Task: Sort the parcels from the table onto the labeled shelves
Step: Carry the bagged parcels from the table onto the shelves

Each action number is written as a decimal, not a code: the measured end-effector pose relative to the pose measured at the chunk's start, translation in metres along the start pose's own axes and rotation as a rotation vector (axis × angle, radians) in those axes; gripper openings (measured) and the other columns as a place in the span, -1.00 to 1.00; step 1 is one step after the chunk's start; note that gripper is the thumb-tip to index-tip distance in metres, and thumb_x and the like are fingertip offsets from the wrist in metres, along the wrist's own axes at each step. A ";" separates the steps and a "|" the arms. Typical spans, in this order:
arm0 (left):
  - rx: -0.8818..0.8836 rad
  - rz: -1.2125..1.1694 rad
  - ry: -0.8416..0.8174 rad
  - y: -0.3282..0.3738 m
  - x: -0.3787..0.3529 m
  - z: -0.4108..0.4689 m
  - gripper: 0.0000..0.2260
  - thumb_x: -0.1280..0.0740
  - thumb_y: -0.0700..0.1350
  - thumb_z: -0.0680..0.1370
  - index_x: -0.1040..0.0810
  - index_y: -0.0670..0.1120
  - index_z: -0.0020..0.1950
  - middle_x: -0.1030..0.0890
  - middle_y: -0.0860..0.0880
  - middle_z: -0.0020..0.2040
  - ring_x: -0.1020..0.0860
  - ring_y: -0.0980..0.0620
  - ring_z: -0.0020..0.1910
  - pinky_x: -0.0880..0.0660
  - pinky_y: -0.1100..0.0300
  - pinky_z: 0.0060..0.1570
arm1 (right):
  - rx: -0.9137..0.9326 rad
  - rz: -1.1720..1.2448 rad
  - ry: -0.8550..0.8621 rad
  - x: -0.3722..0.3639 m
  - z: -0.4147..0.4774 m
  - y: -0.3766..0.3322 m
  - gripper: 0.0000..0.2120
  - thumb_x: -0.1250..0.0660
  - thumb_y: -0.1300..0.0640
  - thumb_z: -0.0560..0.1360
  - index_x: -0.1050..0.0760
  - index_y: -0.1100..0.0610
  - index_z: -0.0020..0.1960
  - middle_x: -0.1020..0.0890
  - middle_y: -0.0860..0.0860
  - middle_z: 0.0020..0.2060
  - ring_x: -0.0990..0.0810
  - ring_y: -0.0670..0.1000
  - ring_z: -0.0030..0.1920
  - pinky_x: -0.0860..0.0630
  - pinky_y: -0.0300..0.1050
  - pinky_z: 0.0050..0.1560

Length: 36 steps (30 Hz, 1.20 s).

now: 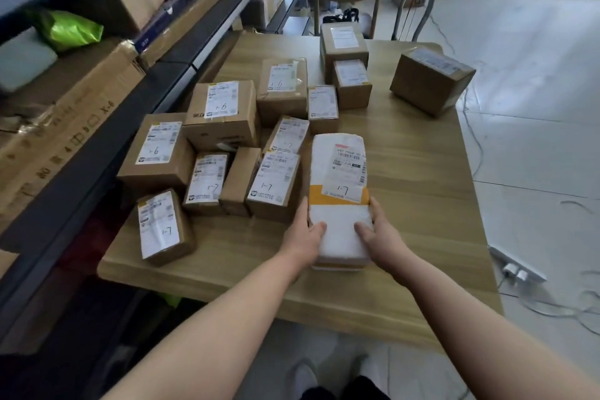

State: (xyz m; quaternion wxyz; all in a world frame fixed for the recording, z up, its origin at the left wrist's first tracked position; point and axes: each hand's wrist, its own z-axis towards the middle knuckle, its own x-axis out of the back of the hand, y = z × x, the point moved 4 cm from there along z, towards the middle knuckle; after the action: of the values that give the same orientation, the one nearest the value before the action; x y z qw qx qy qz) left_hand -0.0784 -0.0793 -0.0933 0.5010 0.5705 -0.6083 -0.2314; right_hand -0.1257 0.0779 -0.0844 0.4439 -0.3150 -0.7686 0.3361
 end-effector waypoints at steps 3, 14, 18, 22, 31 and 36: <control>-0.023 -0.033 -0.025 -0.004 0.000 0.004 -0.46 -0.26 -0.15 0.60 -0.19 0.16 0.53 -0.50 0.12 0.30 -0.48 0.09 0.22 -0.38 0.15 0.28 | -0.021 0.020 0.018 -0.003 -0.002 0.000 -0.38 -0.18 0.17 0.61 0.06 0.01 0.56 -0.39 0.06 0.41 -0.43 0.12 0.31 -0.33 -0.10 0.28; 0.004 -0.127 0.019 0.011 -0.020 -0.018 -0.40 -0.21 -0.29 0.60 -0.12 0.04 0.58 -0.47 -0.01 0.36 -0.48 0.05 0.25 -0.39 0.17 0.29 | 0.013 0.240 0.036 0.004 -0.025 0.021 -0.36 -0.23 0.21 0.59 -0.01 -0.06 0.55 -0.43 -0.01 0.36 -0.48 0.02 0.26 -0.36 0.02 0.36; -0.011 -0.104 0.076 0.019 -0.036 -0.044 -0.38 -0.20 -0.32 0.56 -0.16 0.06 0.56 -0.49 -0.02 0.35 -0.49 0.02 0.24 -0.42 0.15 0.27 | 0.028 0.205 -0.012 0.018 -0.041 0.033 -0.34 -0.24 0.18 0.58 0.01 -0.05 0.55 -0.44 0.02 0.37 -0.49 0.07 0.26 -0.37 0.07 0.34; 0.021 -0.152 0.149 0.026 -0.056 -0.078 -0.38 -0.19 -0.33 0.56 -0.16 0.08 0.55 -0.47 -0.04 0.36 -0.47 -0.04 0.28 -0.41 -0.04 0.33 | 0.092 0.086 -0.070 0.042 -0.057 0.038 -0.33 -0.26 0.15 0.57 0.01 -0.06 0.56 -0.45 0.01 0.37 -0.50 0.08 0.27 -0.39 0.04 0.31; 0.073 -0.245 0.408 0.023 -0.072 -0.170 -0.46 -0.19 -0.23 0.62 -0.14 0.11 0.54 -0.50 0.01 0.30 -0.49 -0.02 0.23 -0.43 -0.04 0.30 | 0.307 -0.195 -0.248 0.060 -0.099 0.025 -0.35 -0.26 0.01 0.57 -0.01 -0.13 0.55 -0.53 0.06 0.28 -0.55 0.16 0.18 -0.46 0.08 0.16; 0.130 -0.288 0.601 0.005 -0.059 -0.232 -0.48 -0.19 -0.26 0.62 -0.19 0.12 0.52 -0.50 0.05 0.24 -0.49 0.07 0.14 -0.44 0.19 0.17 | 0.398 -0.267 -0.393 0.027 -0.133 0.018 -0.35 -0.24 0.00 0.57 0.01 -0.13 0.55 -0.50 0.06 0.33 -0.52 0.16 0.22 -0.44 0.03 0.18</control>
State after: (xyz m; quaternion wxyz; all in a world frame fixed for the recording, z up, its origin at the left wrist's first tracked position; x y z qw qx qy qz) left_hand 0.1124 0.0441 -0.0188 0.5826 0.7240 -0.3602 -0.0817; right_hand -0.0141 0.1404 -0.0352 0.3798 -0.0472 -0.7934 0.4733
